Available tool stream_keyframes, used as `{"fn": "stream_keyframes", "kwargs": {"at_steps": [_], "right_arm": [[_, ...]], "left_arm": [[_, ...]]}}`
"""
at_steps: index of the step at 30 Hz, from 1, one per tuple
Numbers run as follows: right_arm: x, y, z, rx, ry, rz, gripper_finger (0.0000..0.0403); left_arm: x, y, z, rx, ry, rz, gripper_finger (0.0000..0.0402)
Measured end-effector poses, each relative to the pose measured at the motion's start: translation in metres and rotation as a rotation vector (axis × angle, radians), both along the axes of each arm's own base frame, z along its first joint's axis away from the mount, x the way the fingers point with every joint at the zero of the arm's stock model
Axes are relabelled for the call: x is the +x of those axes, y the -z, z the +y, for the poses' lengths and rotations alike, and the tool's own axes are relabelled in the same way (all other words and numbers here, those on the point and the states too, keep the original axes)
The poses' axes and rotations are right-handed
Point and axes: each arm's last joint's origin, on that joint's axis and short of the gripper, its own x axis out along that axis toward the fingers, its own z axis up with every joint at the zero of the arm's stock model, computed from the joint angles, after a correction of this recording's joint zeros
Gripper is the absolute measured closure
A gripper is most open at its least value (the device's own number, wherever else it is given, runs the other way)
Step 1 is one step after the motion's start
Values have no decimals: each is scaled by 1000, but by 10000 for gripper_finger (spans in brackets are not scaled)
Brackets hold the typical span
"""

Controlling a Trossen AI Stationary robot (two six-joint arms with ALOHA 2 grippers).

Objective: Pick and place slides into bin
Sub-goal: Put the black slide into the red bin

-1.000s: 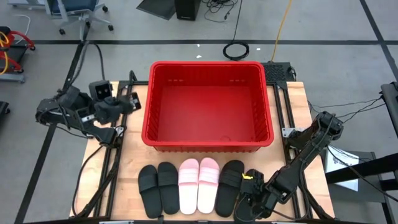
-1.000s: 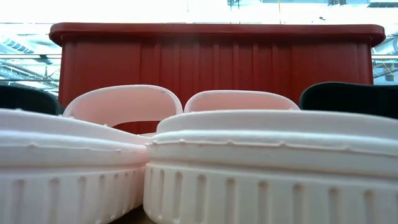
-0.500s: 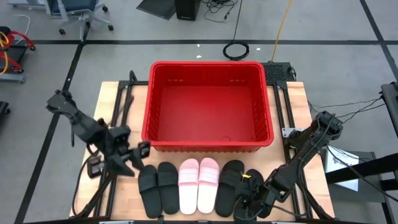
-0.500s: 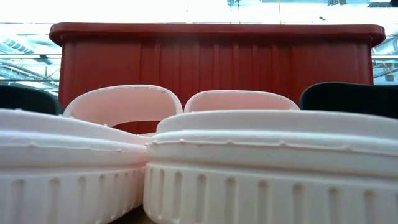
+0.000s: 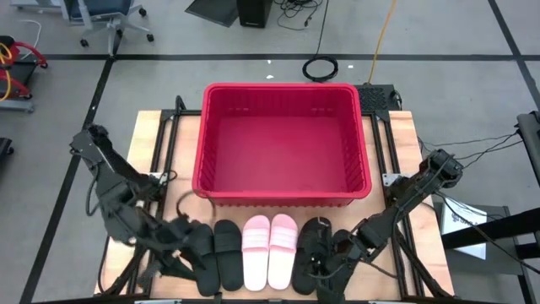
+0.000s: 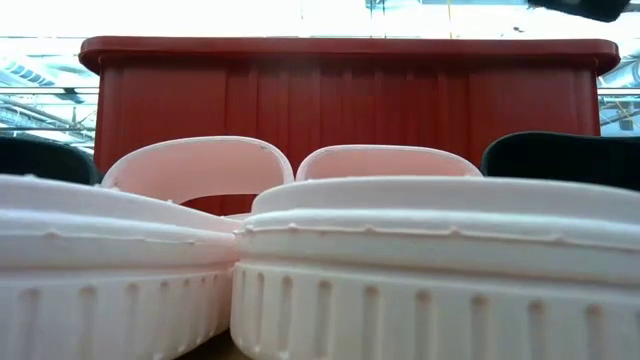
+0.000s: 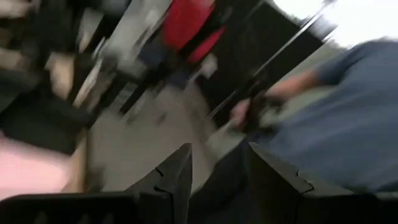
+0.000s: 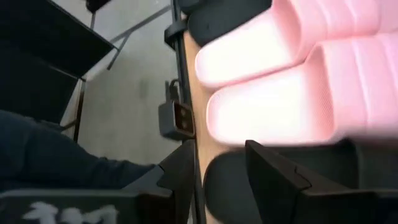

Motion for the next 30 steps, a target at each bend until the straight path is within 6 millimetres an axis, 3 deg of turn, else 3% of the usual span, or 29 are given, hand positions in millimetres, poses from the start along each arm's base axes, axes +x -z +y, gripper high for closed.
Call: {"fn": "stream_keyframes", "kwargs": {"at_steps": [6,10,18,30], "right_arm": [[8,-3,-12,-9,-4,-9,273],[11,-10,-21,-20,-1,-33,273],[15,-30,-45,-66,2,-113,273],[16,-42,-64,-101,15,-141,273]], "left_arm": [[10,-7,-28,231,30,268,254],[14,4,-45,418,40,512,254],[24,59,-67,780,-1,900,254],[50,136,-100,1048,-36,1032,254]]}}
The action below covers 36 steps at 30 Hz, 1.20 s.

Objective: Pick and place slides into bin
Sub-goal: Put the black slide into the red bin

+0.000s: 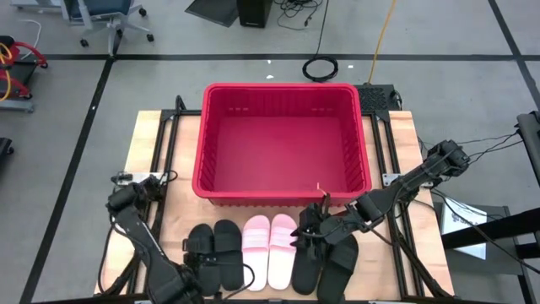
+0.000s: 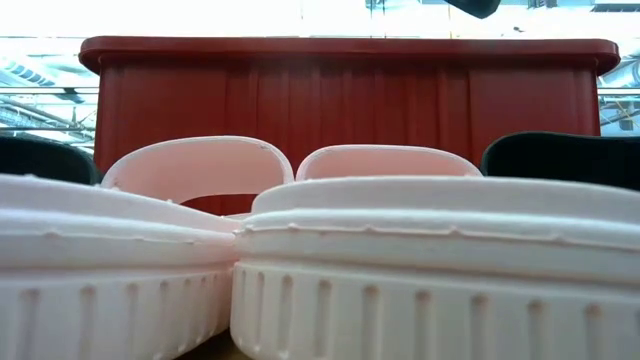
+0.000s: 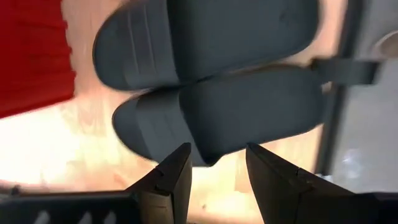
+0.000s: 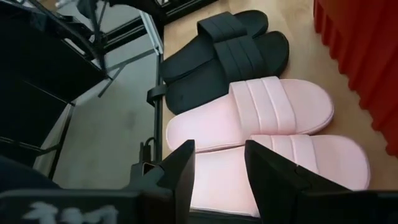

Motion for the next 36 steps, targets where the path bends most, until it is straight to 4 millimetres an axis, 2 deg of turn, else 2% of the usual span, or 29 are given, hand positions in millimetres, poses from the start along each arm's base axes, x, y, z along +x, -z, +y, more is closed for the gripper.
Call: {"fn": "stream_keyframes", "kwargs": {"at_steps": [12,20,24,29,36], "right_arm": [[-2,0,4,8,-12,0,273],[-9,0,15,8,-46,1,273],[-10,0,17,23,-41,5,273],[-10,0,16,27,-34,5,273],[-10,0,16,27,-35,5,273]], "left_arm": [[16,32,-3,136,24,-23,254],[15,64,16,229,-10,86,254],[18,79,19,199,-11,92,254],[20,91,25,210,-5,88,254],[25,106,44,257,-71,127,254]]}}
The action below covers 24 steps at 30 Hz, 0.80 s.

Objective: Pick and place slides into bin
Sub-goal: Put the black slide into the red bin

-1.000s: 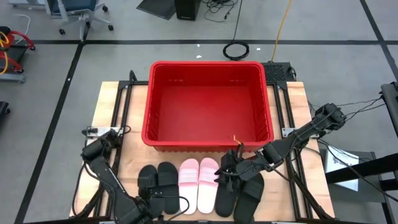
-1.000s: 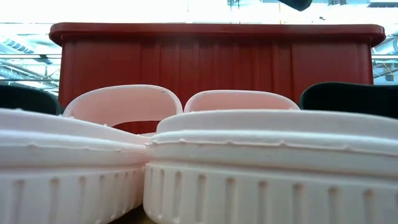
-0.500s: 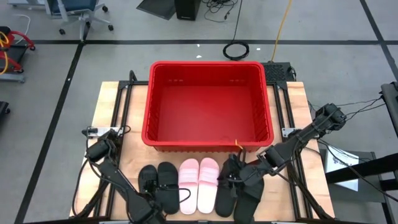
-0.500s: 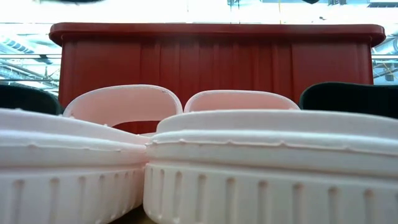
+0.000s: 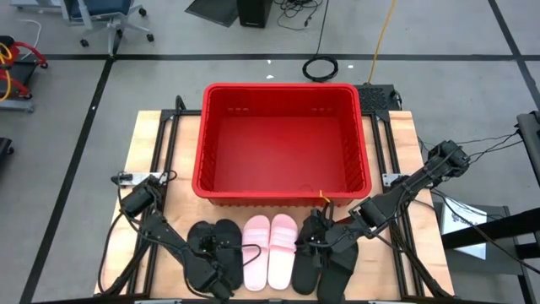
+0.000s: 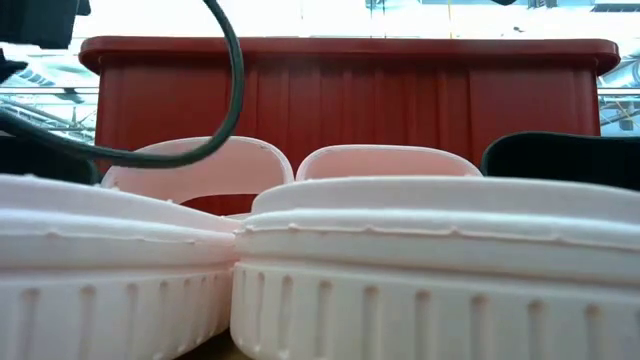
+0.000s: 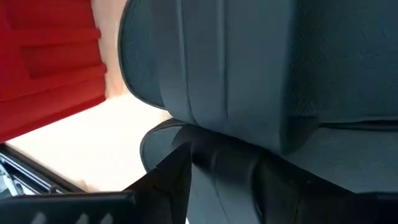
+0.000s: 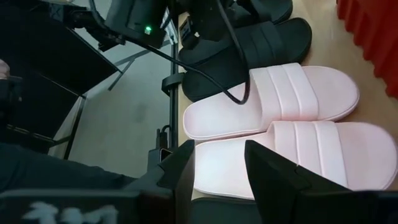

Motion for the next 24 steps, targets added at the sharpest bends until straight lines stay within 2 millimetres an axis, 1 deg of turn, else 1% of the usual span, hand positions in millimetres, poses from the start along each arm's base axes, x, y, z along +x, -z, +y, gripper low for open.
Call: {"fn": "stream_keyframes", "kwargs": {"at_steps": [6,8,11,17,18,22,24], "right_arm": [[0,0,0,2,-2,-1,273],[0,0,0,10,3,0,273],[0,0,0,25,14,6,273],[1,0,0,23,41,-1,273],[1,0,-1,24,47,-2,273],[3,-1,-3,26,60,-4,273],[3,-1,-5,26,65,-5,273]], "left_arm": [[0,5,10,32,-40,23,255],[1,5,11,40,-43,30,262],[1,5,11,38,-30,37,294],[0,5,12,32,-35,51,387],[0,5,12,30,-40,52,393],[-1,5,11,15,-49,62,387],[-2,5,10,5,-51,70,392]]}}
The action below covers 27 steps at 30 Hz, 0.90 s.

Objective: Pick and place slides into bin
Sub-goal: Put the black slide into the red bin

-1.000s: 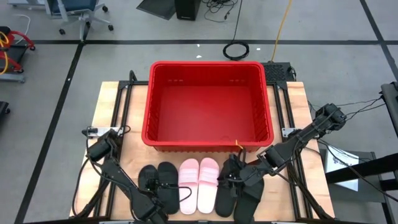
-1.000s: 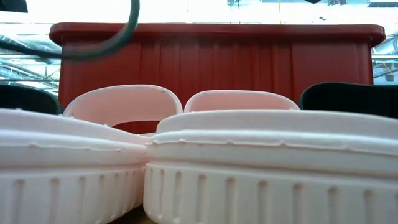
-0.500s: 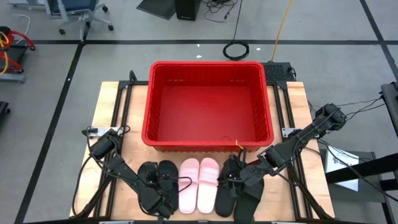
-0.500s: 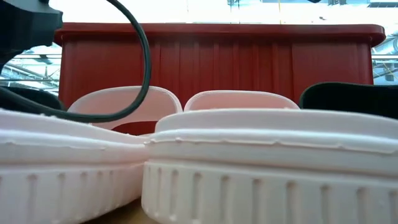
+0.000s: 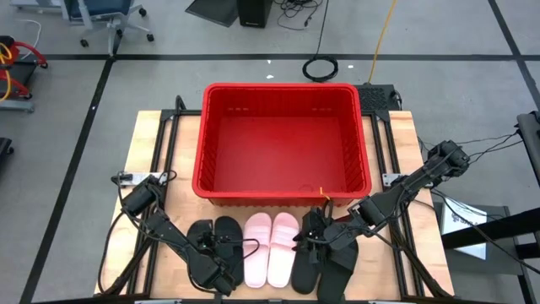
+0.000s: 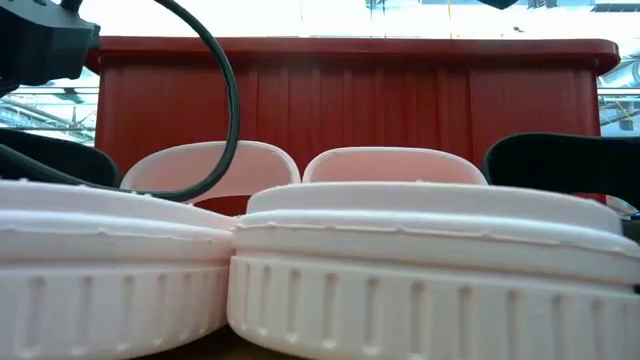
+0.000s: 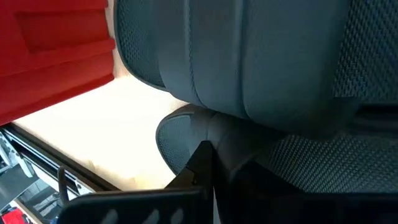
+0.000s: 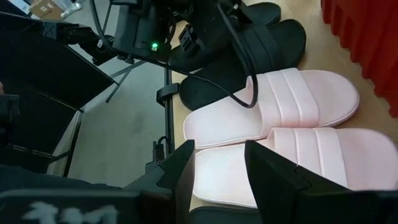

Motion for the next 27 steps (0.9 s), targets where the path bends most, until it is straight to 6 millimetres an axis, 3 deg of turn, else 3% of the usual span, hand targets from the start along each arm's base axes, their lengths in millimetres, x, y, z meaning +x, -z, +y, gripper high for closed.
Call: {"fn": "stream_keyframes", "kwargs": {"at_steps": [12,22,27], "right_arm": [[4,0,-7,-25,54,-16,273],[12,-9,-12,-36,122,-134,273],[18,-14,-17,-30,131,-193,273]], "left_arm": [[-17,-11,-14,-31,-17,69,399],[-16,-54,-31,-96,-2,-69,399],[-16,-83,-28,-135,-45,-185,400]]}}
